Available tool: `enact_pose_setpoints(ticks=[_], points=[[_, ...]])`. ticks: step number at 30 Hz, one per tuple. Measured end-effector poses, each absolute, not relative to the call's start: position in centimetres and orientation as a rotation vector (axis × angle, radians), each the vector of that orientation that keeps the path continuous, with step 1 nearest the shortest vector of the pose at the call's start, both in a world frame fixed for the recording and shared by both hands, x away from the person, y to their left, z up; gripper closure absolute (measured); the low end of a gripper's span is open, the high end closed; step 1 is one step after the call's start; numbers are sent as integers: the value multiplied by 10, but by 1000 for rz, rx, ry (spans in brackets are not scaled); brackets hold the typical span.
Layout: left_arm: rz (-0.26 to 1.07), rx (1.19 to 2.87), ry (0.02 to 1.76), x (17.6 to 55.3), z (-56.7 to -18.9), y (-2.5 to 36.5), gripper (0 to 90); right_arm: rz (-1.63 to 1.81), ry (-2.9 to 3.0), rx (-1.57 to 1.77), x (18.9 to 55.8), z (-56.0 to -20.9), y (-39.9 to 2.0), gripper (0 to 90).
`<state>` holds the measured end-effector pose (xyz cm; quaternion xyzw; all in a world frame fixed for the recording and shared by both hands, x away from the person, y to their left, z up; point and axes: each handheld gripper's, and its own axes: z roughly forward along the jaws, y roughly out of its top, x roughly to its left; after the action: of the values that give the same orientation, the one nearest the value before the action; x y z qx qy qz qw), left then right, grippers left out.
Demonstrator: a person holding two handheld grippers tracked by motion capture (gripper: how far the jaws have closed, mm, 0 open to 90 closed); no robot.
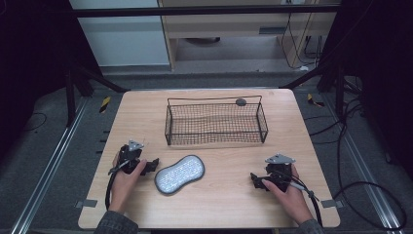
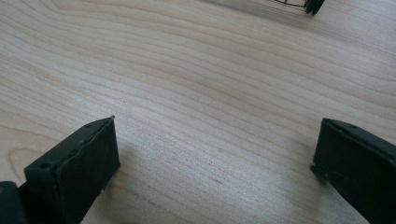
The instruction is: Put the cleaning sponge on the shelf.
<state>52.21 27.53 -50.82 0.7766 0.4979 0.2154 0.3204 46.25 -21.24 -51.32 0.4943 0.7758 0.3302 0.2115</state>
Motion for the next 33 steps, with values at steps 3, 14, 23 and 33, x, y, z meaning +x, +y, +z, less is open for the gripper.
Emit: enact_pose_setpoints(ticks=[3, 14, 23, 33], points=[[569, 2041, 1313, 523, -508, 275, 0, 917, 2156, 1372, 463, -513, -212, 4], [641, 2024, 1273, 511, -482, 273, 41, 915, 2154, 1372, 463, -513, -212, 5], [635, 2114, 1099, 495, -421, 237, 38, 911, 2151, 1366, 462, -514, -213, 5], [542, 2433, 967, 495, -413, 199, 38, 912, 2154, 1365, 462, -513, -213, 5]])
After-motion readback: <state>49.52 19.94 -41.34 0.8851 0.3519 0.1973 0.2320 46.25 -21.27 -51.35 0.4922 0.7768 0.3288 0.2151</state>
